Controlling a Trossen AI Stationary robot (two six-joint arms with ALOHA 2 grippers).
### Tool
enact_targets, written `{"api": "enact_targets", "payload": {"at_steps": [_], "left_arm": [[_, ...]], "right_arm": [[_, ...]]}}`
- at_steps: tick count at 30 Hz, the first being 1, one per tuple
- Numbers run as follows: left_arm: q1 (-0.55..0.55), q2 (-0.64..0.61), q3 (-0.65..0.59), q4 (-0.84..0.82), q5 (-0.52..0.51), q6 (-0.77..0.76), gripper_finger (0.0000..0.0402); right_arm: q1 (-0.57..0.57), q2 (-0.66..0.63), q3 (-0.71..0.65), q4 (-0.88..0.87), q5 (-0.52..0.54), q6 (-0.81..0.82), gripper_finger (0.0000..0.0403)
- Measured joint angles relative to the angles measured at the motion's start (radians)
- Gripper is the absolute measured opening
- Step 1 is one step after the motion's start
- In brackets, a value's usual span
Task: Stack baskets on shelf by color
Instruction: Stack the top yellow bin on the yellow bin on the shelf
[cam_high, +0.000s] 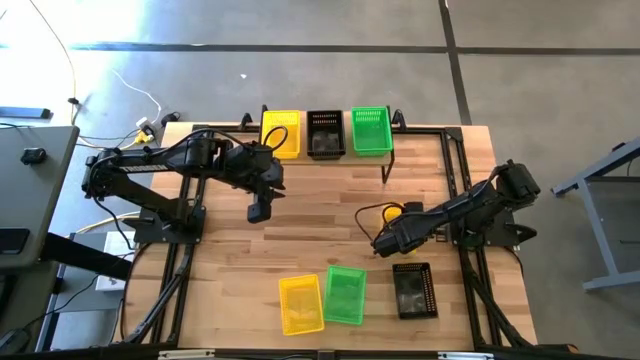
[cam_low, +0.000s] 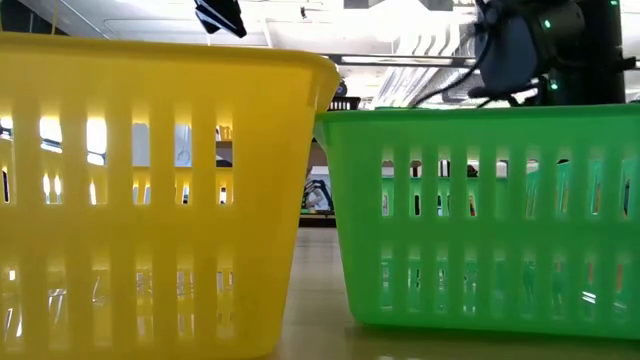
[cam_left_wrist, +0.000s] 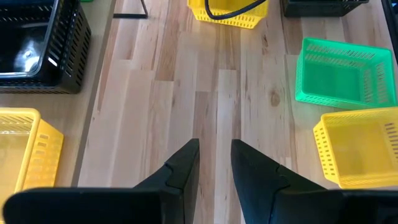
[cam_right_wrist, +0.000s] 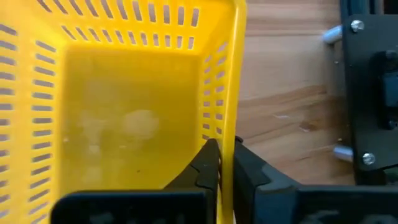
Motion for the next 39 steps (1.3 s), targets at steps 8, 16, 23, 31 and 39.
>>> {"api": "enact_targets", "payload": {"at_steps": [8, 16, 23, 31, 39], "left_arm": [[-0.003, 0.000, 0.000, 0.000, 0.000, 0.008, 0.0082], [-0.042, 0.002, 0.000, 0.001, 0.000, 0.010, 0.0082], [-0.097, 0.006, 0.000, 0.002, -0.001, -0.002, 0.0082], [-0.188, 0.006, 0.000, 0.002, -0.098, -0.097, 0.0082], [-0.276, 0.028, 0.002, -0.003, -0.140, -0.258, 0.0082]], "right_arm": [[0.001, 0.000, 0.125, 0.007, 0.122, 0.024, 0.0001], [0.001, 0.000, 0.245, 0.077, 0.274, -0.009, 0.0000], [0.001, 0.000, 0.295, 0.207, 0.383, -0.099, 0.0000], [-0.004, 0.000, 0.298, 0.429, 0.450, -0.285, 0.0000], [-0.024, 0.003, 0.298, 0.557, 0.453, -0.467, 0.0000]]}}
